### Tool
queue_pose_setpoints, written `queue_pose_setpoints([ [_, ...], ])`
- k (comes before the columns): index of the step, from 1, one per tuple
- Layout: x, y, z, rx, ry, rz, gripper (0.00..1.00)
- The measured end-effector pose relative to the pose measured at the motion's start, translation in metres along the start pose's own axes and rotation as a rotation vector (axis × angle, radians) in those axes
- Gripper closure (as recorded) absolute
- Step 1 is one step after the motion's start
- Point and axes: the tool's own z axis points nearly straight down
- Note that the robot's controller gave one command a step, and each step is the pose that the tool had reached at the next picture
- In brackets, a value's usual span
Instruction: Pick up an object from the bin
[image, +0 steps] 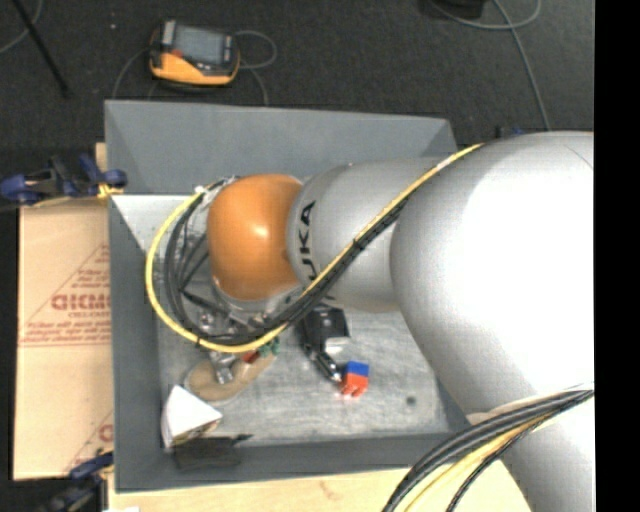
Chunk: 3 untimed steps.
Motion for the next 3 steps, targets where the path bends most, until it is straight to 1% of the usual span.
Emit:
queue_pose_setpoints([
  [1, -0.007, 0.001, -0.001, -0.005, -0.038, 0.003, 0.0],
  [2, -0.006, 0.002, -0.001, -0.005, -0.037, 0.004, 0.0],
  [3, 0.039, -0.012, -0.001, -0.007, -0.049, -0.051, 0.0],
])
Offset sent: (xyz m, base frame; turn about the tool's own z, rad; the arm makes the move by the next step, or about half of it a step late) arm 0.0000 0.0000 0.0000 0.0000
